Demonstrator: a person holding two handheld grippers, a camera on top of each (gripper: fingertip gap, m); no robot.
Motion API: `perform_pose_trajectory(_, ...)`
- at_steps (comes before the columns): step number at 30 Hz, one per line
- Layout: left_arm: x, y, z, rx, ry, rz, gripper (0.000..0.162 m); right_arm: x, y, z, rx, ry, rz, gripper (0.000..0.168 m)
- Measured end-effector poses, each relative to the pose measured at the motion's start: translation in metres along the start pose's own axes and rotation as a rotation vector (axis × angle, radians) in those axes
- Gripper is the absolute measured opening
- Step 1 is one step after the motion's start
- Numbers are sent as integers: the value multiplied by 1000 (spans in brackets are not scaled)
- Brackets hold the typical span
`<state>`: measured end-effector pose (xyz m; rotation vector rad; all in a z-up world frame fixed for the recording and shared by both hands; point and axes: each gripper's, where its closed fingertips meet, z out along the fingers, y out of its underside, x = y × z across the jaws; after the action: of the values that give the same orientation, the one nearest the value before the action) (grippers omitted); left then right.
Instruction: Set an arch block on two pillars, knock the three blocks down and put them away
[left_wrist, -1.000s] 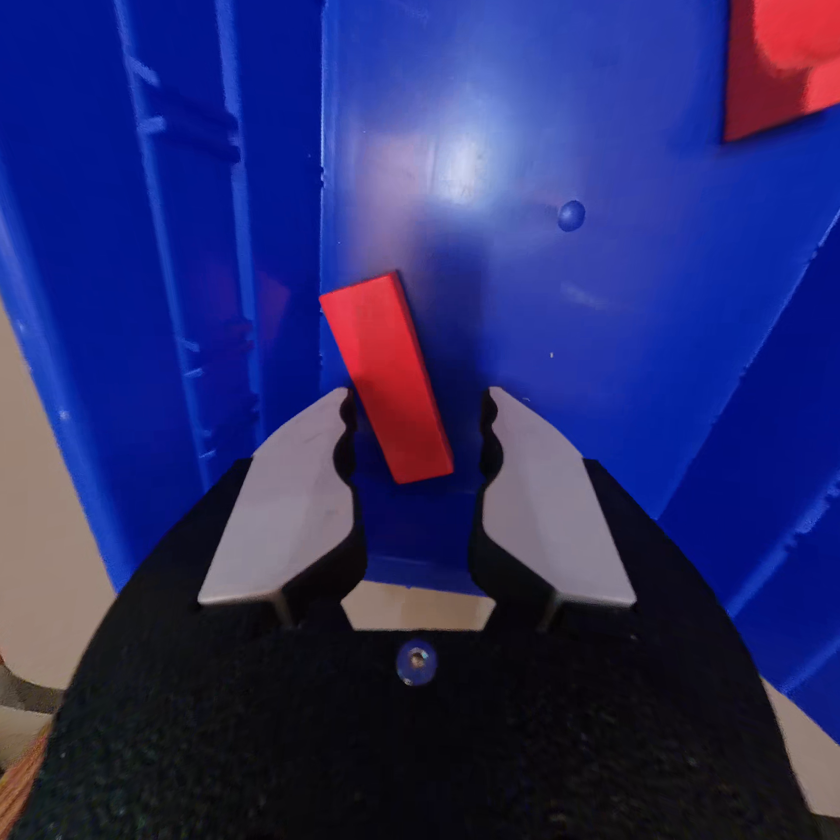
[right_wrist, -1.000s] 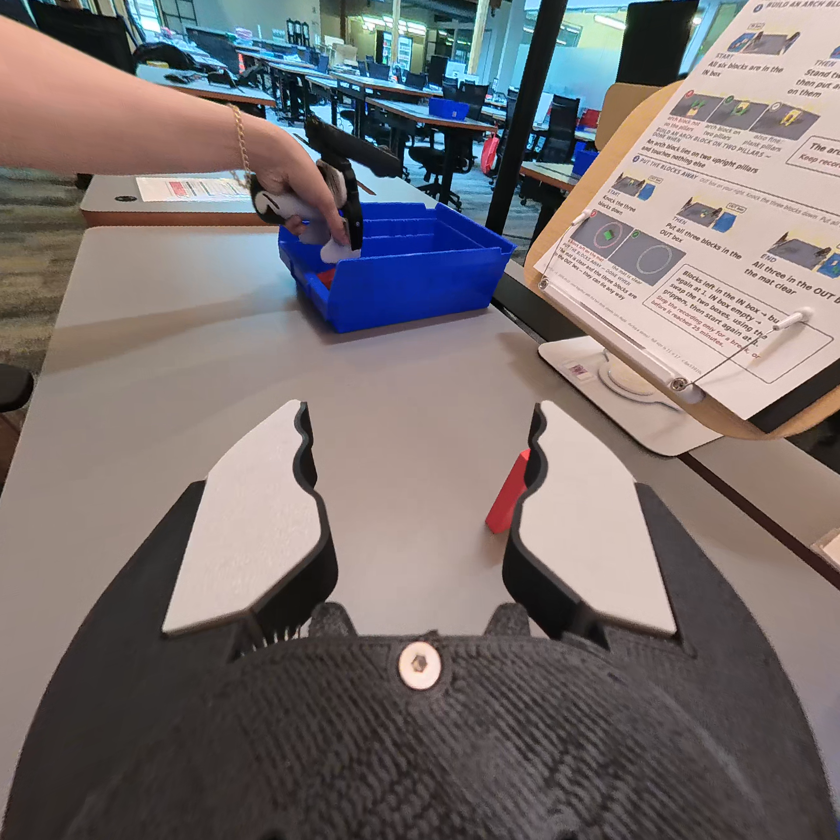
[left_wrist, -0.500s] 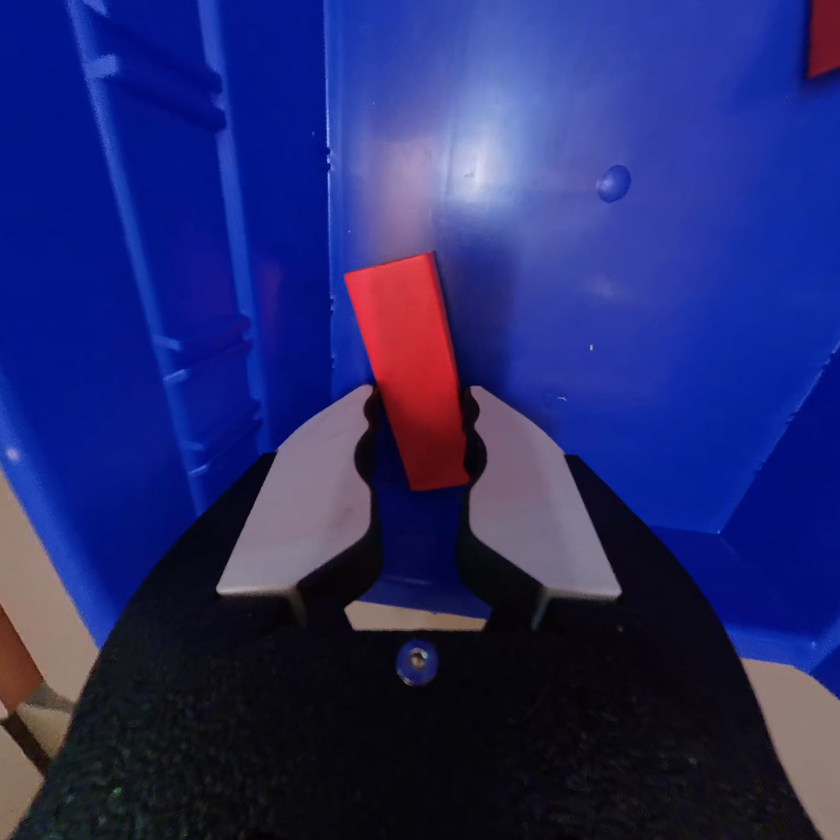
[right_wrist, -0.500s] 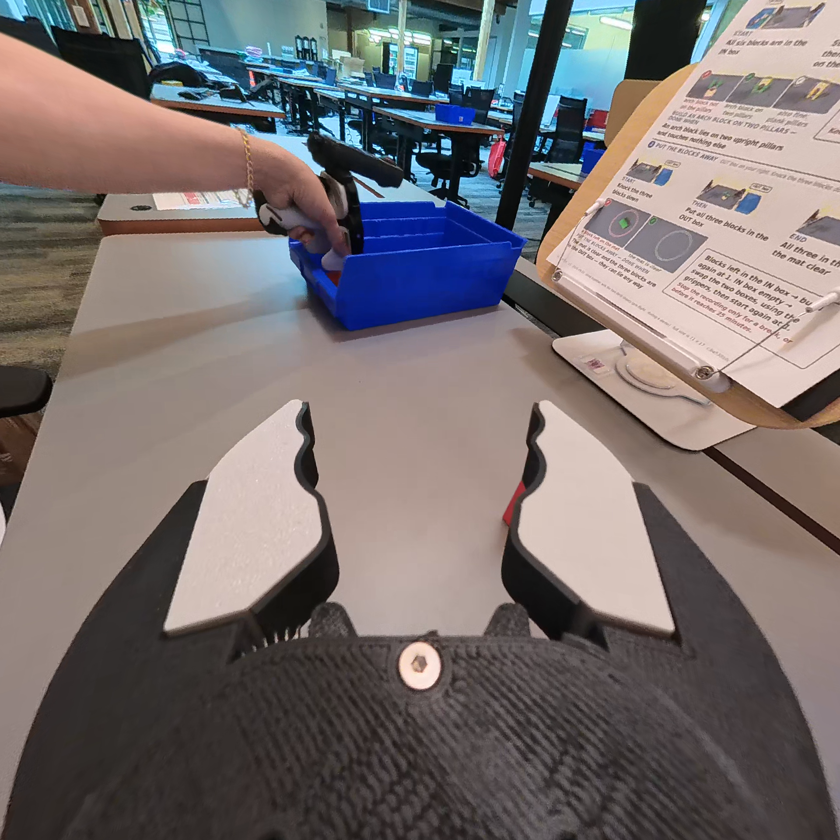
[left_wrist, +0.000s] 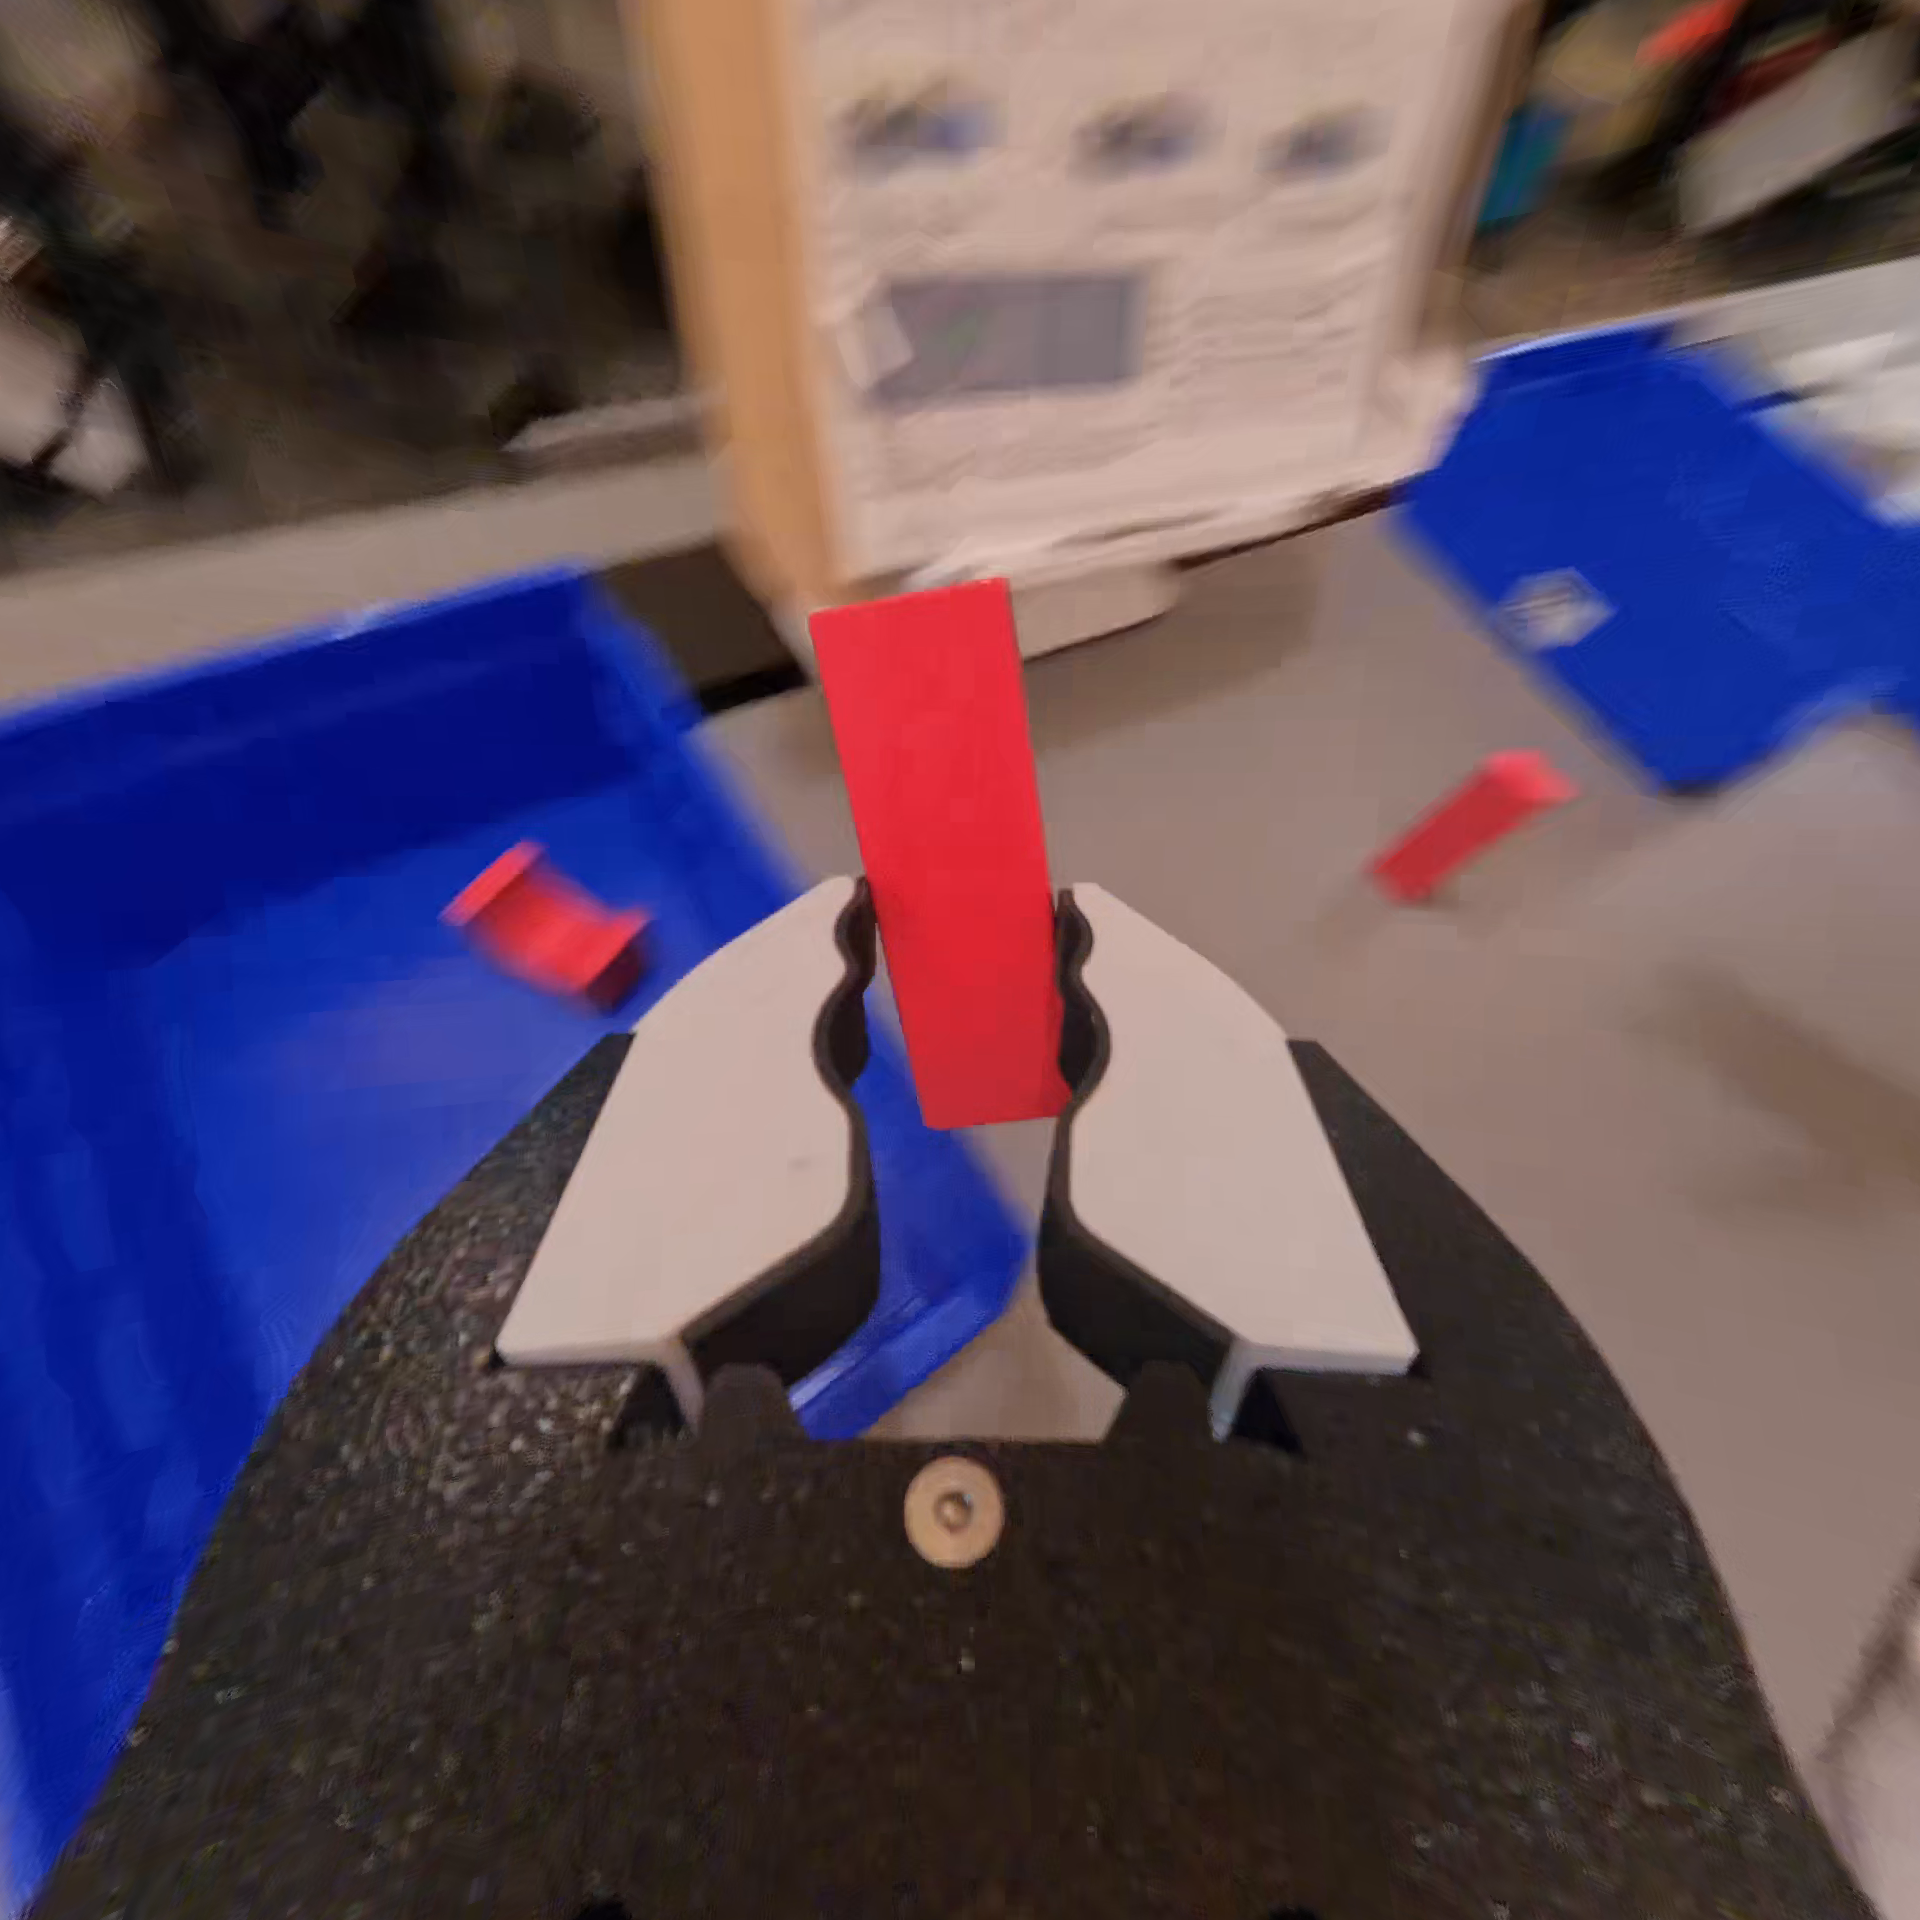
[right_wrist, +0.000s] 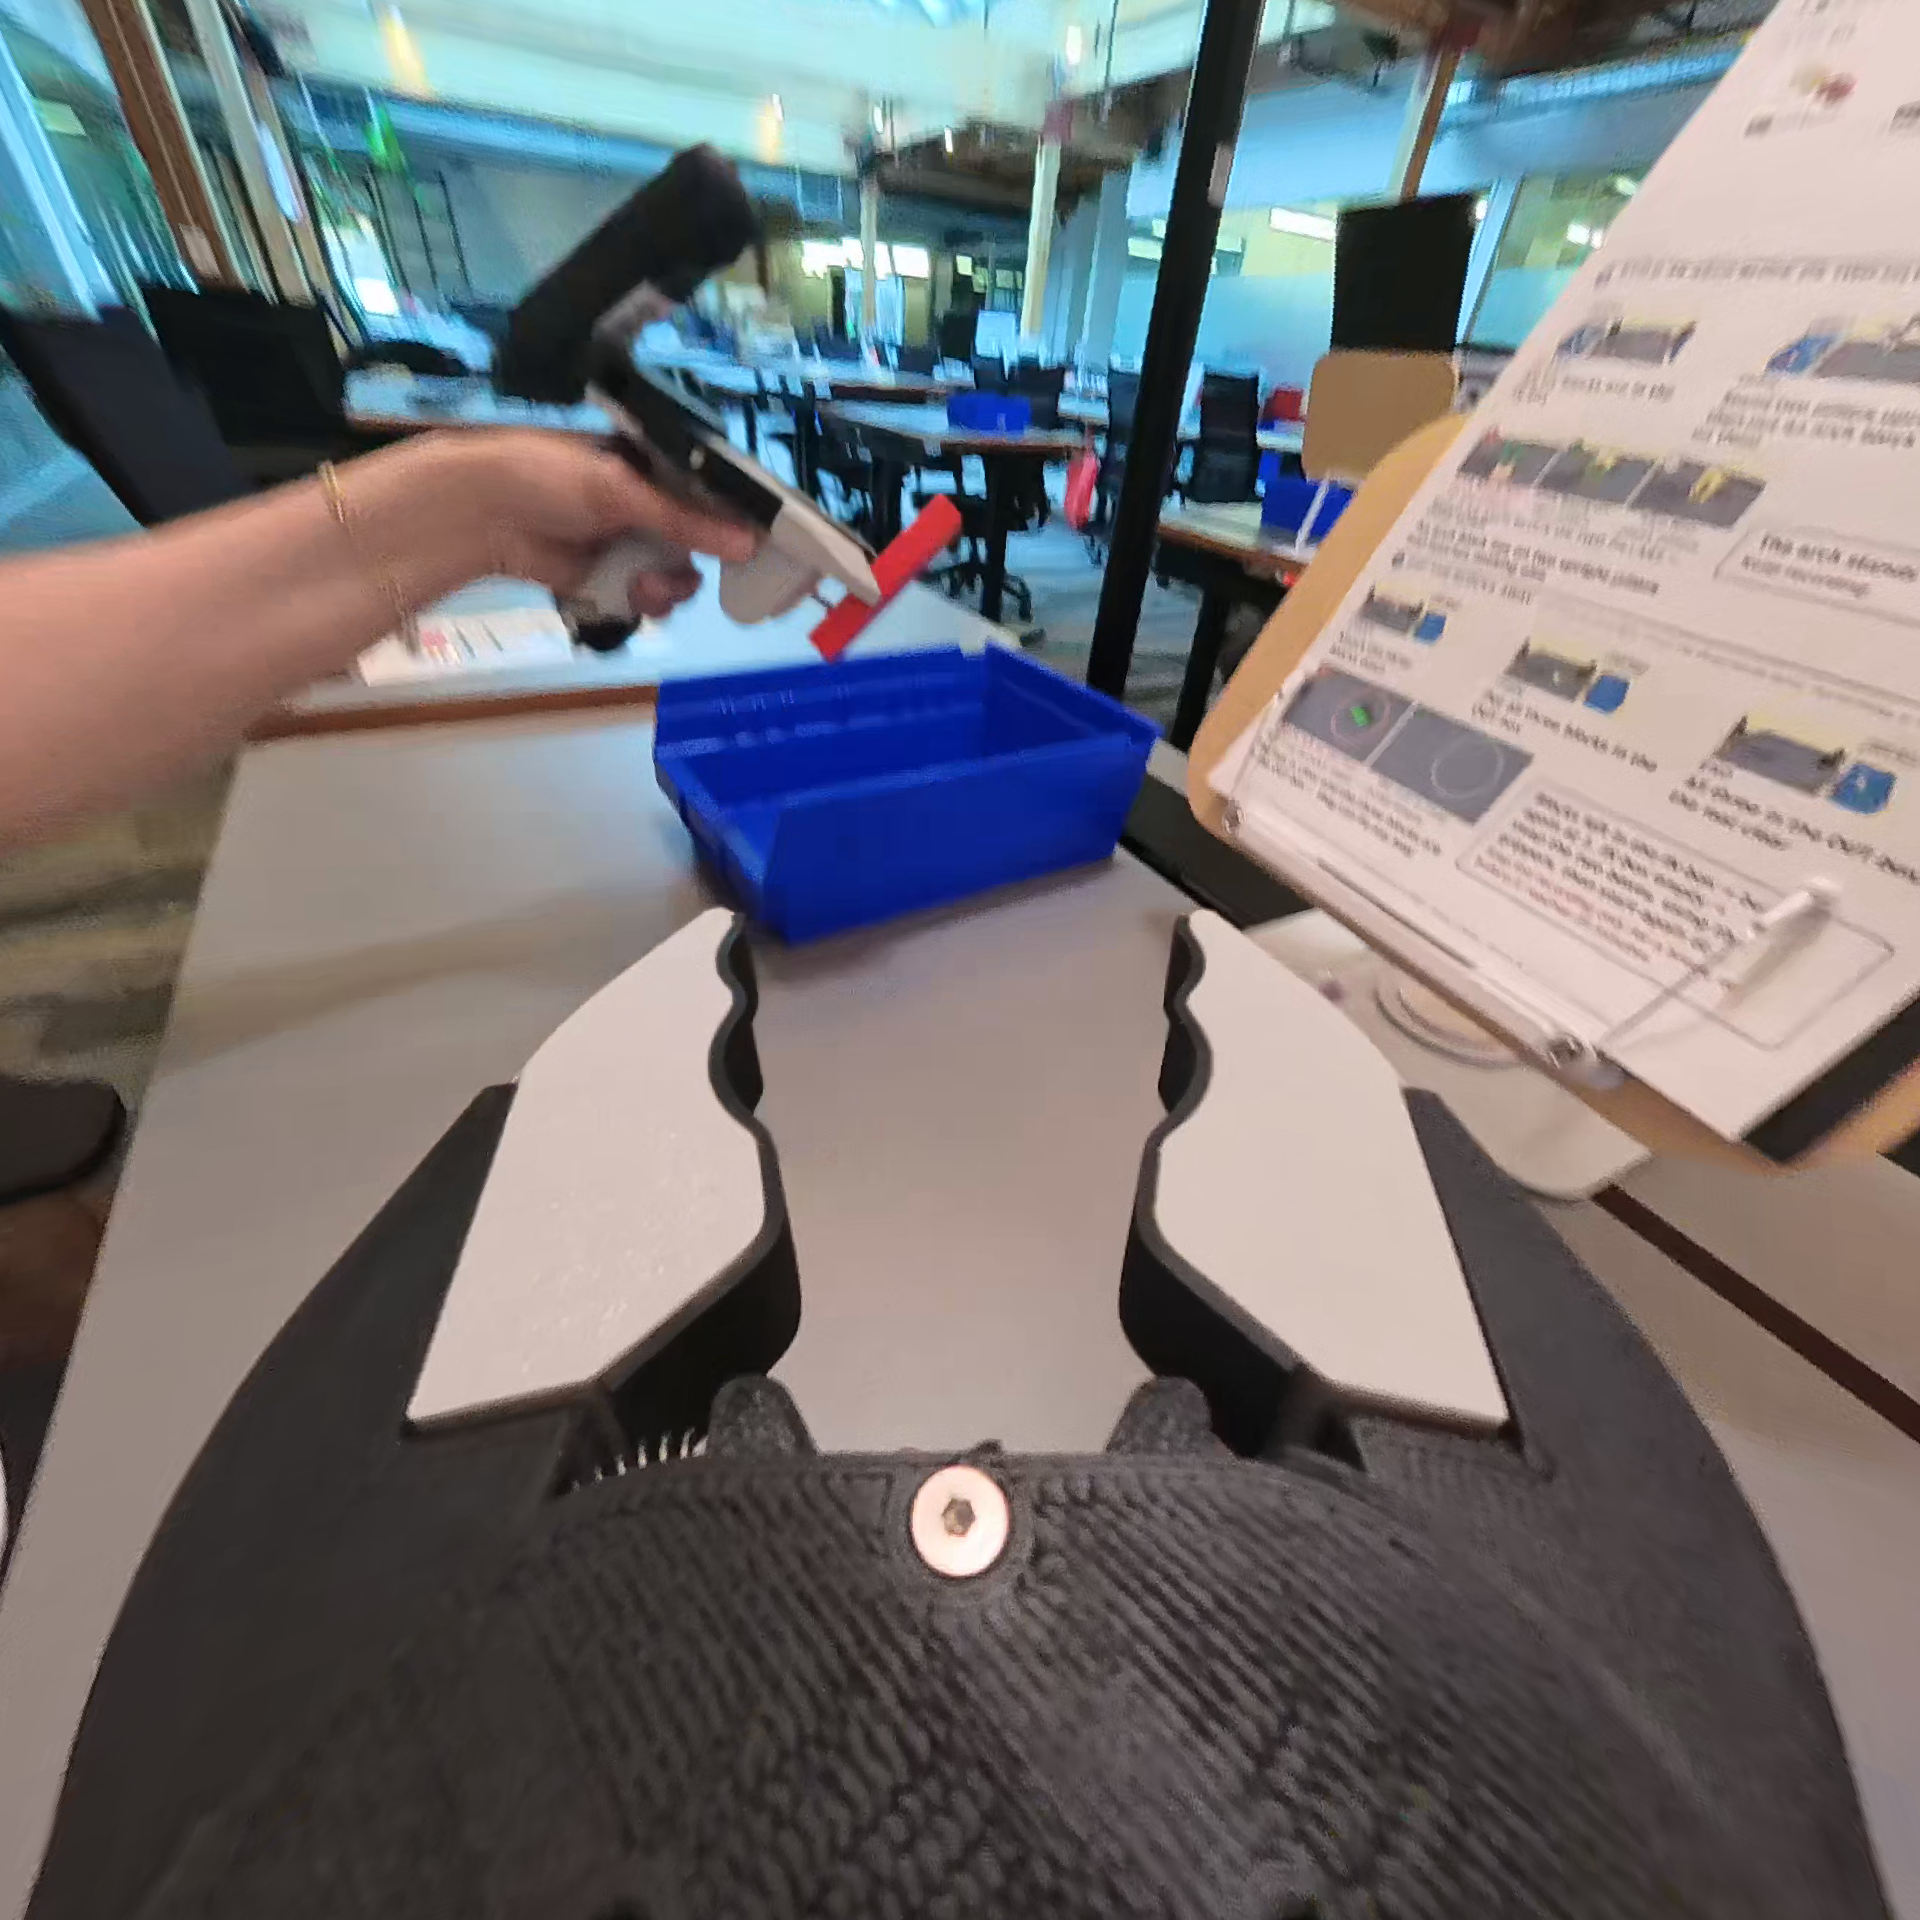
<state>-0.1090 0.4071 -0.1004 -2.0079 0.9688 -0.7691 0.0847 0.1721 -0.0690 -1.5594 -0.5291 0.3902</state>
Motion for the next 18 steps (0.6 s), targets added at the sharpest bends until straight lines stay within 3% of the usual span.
perform_pose_trajectory(3, 93, -26, -16, 194, 317, 183, 33, -9, -40, 12, 175, -88, 68, 74)
perform_pose_trajectory(5, 146, -26, -27, 311, 474, 354, 33, -14, -58, 19, 256, -128, 105, 70)
perform_pose_trajectory(8, 201, -15, -28, 358, 656, 400, 33, -26, -65, 32, 285, -204, 119, 67)
perform_pose_trajectory(14, 248, 1, -22, 430, 862, 391, 33, -49, -55, 48, 247, -256, 94, 66)
perform_pose_trajectory(18, 260, 6, -22, 459, 906, 407, 33, -51, -53, 50, 252, -266, 134, 56)
